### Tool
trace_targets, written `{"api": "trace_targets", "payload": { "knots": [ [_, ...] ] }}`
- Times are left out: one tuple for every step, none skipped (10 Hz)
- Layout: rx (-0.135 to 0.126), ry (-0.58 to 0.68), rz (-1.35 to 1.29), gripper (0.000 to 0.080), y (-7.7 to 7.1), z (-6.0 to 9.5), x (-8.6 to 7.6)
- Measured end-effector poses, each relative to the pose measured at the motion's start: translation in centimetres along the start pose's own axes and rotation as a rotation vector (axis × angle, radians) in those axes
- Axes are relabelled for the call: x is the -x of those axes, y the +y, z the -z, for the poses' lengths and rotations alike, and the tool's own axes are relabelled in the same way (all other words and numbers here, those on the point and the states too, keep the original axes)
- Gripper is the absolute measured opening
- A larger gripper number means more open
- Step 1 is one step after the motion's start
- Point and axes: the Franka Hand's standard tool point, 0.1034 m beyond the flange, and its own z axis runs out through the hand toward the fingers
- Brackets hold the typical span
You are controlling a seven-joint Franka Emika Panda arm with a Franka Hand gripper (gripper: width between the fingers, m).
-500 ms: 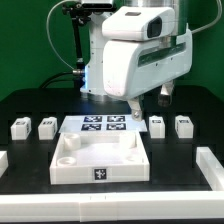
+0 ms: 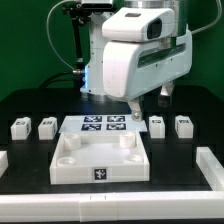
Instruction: Assemble one leg
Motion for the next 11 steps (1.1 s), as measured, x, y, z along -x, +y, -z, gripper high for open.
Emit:
{"api": "trace_targets", "payload": {
  "knots": [
    [0.000, 0.000, 0.000, 0.0650, 0.0, 0.0, 0.0],
    [0.000, 0.000, 0.000, 0.0650, 0.0, 0.0, 0.0],
    [0.000, 0.000, 0.015, 0.0650, 0.0, 0.0, 0.0],
    [0.001, 0.001, 0.048, 0.0650, -0.1, -0.1, 0.2],
    [0.012, 0.008, 0.095, 0.0650, -1.2, -0.6, 1.7],
    [-0.006, -0.010, 0.212, 0.0650, -3.0, -1.9, 5.9],
    [-0.012, -0.008, 0.399, 0.0650, -3.6, -3.5, 8.9],
    [-0.011, 0.001, 0.544, 0.0650, -4.0, -5.1, 11.4],
    [-0.023, 0.007, 0.690, 0.0650, -4.6, -7.2, 14.3],
    [-0.048, 0.008, 0.784, 0.0650, -4.7, -9.1, 16.0],
    [-0.057, 0.013, 0.777, 0.0650, -4.8, -10.3, 16.5]
  ]
}}
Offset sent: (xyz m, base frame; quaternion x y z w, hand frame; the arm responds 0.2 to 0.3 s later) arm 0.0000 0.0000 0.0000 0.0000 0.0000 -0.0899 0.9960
